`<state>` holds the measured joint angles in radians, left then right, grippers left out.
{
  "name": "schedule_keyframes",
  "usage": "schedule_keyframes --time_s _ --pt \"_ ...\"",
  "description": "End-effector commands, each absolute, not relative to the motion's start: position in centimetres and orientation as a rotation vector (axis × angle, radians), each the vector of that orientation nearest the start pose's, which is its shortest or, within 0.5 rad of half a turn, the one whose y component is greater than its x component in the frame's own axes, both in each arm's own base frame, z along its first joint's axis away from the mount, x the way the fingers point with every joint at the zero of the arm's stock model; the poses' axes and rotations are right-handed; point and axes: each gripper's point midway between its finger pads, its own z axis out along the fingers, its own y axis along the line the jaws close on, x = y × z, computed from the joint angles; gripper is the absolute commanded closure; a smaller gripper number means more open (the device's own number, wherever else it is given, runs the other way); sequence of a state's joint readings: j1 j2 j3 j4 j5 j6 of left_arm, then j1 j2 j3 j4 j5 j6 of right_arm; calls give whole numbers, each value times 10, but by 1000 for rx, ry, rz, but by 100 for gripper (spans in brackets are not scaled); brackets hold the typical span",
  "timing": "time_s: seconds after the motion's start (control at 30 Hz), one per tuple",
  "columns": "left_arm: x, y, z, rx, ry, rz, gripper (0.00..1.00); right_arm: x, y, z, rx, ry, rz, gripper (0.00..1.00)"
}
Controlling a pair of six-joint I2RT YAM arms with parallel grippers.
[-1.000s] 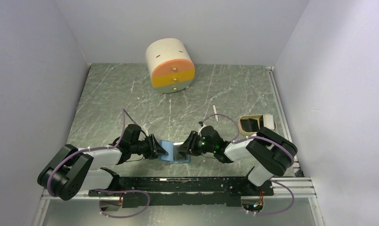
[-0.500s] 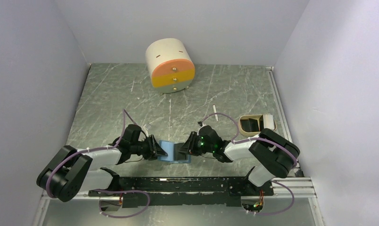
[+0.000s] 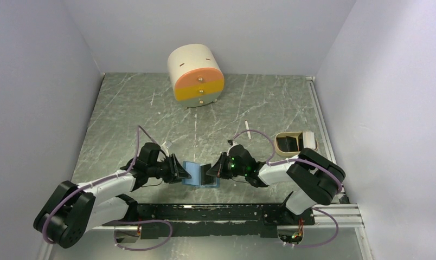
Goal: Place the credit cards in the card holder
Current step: Insert the credit card into the card holder.
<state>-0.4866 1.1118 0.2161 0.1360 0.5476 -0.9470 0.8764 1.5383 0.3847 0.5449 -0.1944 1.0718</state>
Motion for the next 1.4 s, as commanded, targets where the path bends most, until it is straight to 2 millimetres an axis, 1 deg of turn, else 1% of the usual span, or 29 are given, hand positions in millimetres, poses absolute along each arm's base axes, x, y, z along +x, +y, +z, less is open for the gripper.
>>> schedule_keyframes --time_s 0.0,0.1,0.27,0.3,0.4,0.43,0.5,0.6,0.7,0.8,0.97,1.03,1.07,1.13,1.27,1.37 --pt "162 -211 42 -285 2566 -1208 64 163 293 -3 106 2561 1058 100" --pt "164 -209 42 -295 2563 -1187 65 162 293 -5 98 2569 1059 100" --pt "165 -203 36 -298 2592 -1129 73 163 290 -9 90 2577 1036 100" --pt "165 -203 36 -301 2592 -1130 76 164 289 -10 92 2576 1034 100" --pt "165 -205 35 -298 2589 -1143 90 164 291 -10 87 2575 1069 100" --pt "164 -205 35 -300 2590 -1151 91 164 293 -7 86 2564 1094 100" --pt "163 -209 33 -312 2588 -1189 91 164 298 2 85 2530 1150 100" --pt "162 -218 35 -332 2562 -1294 91 167 303 18 79 2484 1204 100" --pt "161 -224 33 -349 2566 -1356 91 170 303 27 79 2460 1201 100" --pt "162 -226 31 -363 2568 -1377 91 172 301 28 100 2451 1194 100" --pt "160 -225 28 -376 2568 -1372 89 172 299 23 138 2450 1211 100" --pt "159 -224 28 -376 2571 -1372 87 171 301 23 158 2434 1247 100" --pt "158 -224 27 -374 2573 -1370 86 172 304 27 169 2412 1283 100" --pt "158 -224 26 -372 2572 -1368 85 173 306 27 177 2399 1297 100" --pt "158 -223 26 -357 2578 -1360 88 177 309 31 195 2367 1326 100" --pt "157 -223 25 -358 2578 -1358 89 175 312 32 204 2363 1360 100"
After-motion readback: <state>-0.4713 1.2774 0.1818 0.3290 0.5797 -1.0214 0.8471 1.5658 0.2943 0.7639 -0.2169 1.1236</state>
